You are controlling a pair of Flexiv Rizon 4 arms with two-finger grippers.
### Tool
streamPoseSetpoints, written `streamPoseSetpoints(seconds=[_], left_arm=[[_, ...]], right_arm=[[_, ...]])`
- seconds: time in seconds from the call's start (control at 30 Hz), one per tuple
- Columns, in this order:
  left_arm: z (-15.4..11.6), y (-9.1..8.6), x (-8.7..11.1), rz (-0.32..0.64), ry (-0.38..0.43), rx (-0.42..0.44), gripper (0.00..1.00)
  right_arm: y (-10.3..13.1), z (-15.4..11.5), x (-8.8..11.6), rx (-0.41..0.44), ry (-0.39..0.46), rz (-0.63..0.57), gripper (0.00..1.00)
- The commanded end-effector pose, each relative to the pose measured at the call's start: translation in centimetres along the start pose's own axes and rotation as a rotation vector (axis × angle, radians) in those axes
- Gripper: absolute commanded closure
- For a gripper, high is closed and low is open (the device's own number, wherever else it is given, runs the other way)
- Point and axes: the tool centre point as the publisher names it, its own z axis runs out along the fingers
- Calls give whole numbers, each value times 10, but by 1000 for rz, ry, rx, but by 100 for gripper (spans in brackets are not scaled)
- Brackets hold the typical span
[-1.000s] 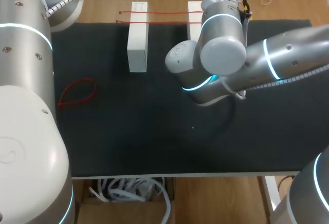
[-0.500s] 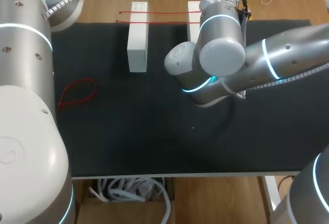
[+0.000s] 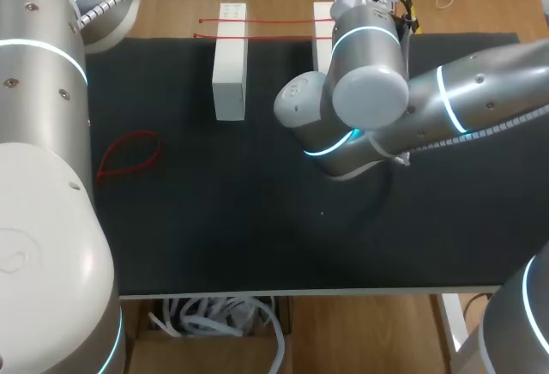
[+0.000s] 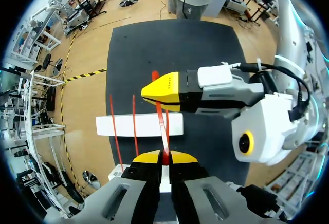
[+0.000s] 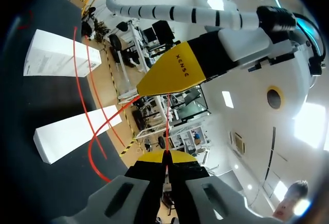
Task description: Grab the tape and strap the tape.
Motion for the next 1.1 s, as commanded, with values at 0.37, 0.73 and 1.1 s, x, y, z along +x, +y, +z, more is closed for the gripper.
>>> streamPoseSetpoints(seconds=[0.37, 0.73, 1.1], left_arm=[[0, 0, 0, 0, 2, -2, 100], [0, 0, 0, 0, 2, -2, 100], [0, 0, 0, 0, 2, -2, 100]], right_arm=[[-2, 1, -5, 22, -3, -24, 100], [1, 1, -4, 19, -16, -54, 100], [1, 0, -3, 23, -24, -78, 100]])
